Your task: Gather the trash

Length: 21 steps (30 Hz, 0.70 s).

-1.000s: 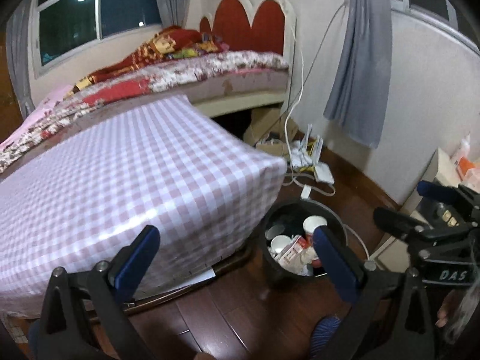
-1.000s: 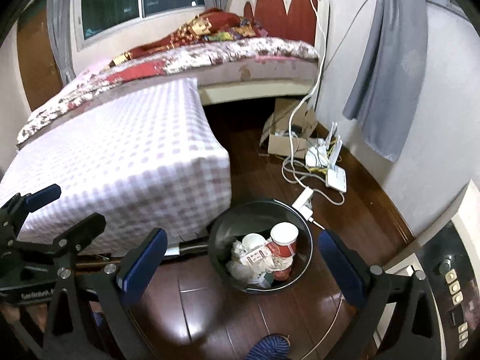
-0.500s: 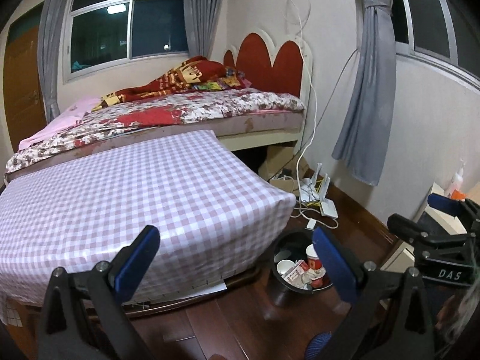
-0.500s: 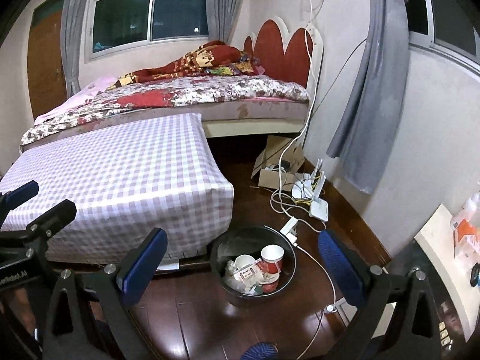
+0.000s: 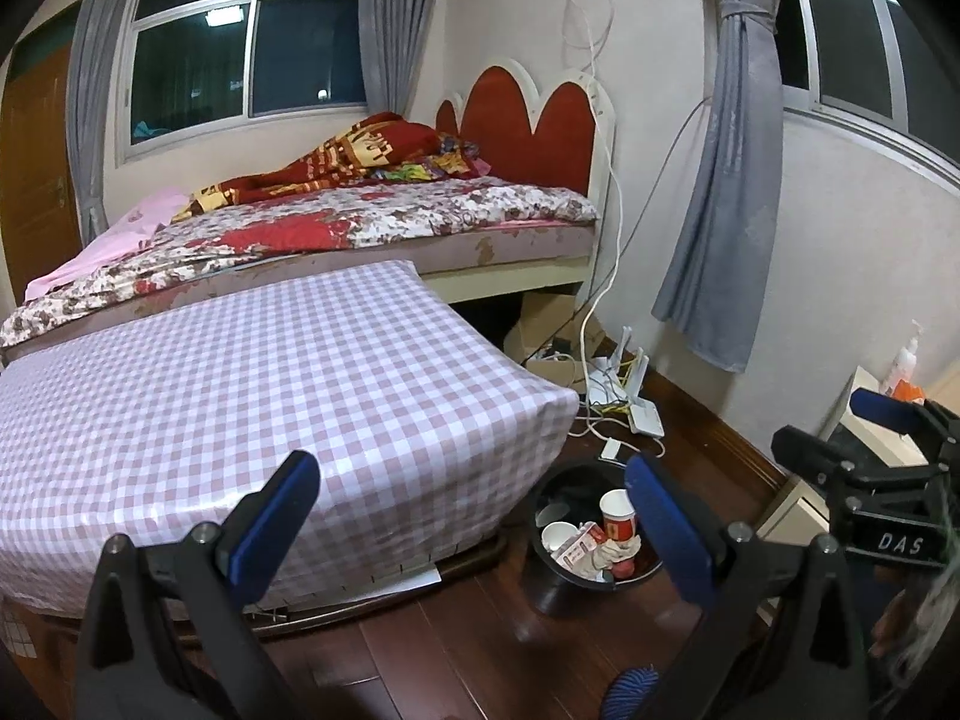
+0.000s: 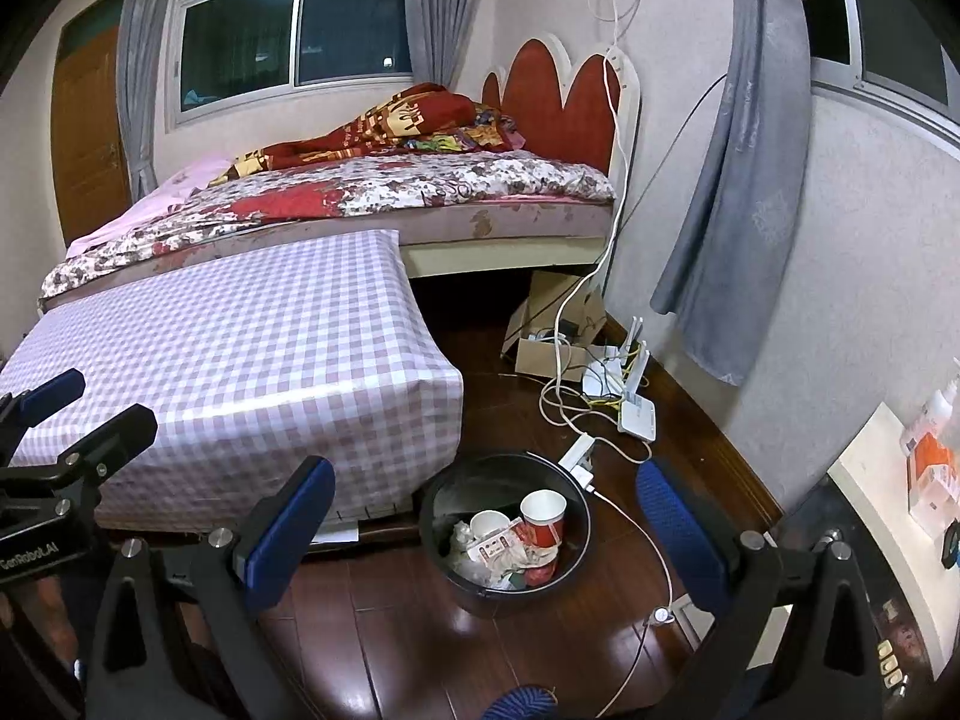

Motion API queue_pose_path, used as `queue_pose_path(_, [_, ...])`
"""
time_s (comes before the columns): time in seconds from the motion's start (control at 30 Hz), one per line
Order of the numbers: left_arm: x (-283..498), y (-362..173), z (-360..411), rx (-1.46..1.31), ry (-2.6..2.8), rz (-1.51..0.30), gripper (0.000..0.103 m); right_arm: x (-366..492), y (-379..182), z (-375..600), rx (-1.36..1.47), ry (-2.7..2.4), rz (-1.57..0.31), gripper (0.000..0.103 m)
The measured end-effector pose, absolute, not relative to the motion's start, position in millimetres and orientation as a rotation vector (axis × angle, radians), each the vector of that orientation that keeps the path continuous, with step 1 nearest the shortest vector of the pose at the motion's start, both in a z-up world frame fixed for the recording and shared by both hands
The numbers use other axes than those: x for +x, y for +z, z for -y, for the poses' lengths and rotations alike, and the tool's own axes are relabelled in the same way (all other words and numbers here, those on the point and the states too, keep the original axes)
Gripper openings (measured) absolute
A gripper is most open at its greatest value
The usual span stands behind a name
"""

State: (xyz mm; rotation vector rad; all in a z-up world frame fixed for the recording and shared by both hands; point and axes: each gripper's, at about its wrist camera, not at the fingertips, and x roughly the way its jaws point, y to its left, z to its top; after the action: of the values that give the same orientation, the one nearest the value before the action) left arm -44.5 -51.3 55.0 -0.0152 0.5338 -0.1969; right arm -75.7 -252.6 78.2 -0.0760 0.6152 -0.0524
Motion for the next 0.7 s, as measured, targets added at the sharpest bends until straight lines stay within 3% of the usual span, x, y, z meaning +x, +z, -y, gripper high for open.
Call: queue_pose_path(0.7, [-42.9,56.7,48.6,-0.013,-0.198,-0.532,0.102,-79.3,80.0,255.6,-0.069,-0.056,-0.61,0.102])
